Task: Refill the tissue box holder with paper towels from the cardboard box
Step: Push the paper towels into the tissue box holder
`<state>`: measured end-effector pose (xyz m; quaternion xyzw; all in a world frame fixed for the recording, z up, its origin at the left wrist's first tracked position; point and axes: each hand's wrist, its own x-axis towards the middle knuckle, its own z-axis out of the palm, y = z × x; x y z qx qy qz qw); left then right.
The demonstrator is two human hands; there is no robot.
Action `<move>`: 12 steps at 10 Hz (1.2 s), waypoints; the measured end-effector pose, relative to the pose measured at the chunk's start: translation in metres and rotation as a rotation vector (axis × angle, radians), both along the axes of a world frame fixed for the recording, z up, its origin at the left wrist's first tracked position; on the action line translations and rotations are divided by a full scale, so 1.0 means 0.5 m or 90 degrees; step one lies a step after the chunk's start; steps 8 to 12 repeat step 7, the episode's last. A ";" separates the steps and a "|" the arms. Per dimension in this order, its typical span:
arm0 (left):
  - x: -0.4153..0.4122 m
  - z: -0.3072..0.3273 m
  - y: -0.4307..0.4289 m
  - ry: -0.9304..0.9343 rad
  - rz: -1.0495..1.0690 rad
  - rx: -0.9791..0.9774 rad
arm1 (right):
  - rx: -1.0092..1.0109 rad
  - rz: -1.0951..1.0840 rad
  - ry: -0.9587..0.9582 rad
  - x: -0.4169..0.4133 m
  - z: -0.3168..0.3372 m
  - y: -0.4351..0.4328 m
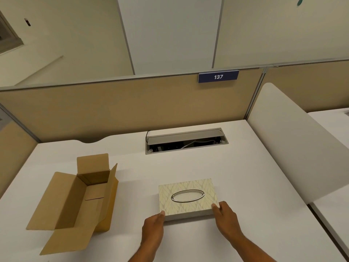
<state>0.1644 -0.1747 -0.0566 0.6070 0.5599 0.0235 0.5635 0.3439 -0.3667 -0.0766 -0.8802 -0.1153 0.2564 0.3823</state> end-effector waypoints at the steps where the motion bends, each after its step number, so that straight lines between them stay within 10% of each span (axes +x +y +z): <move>1: -0.001 0.002 0.000 -0.005 0.005 -0.001 | -0.002 0.001 -0.008 0.000 -0.003 0.001; 5: -0.005 0.006 -0.014 0.067 -0.148 0.175 | -0.096 0.044 -0.136 0.003 -0.021 0.006; 7: 0.010 0.012 0.017 0.158 -0.369 0.610 | -0.168 0.197 -0.379 0.026 0.017 0.015; 12: 0.010 0.012 0.017 0.158 -0.369 0.610 | -0.168 0.197 -0.379 0.026 0.017 0.015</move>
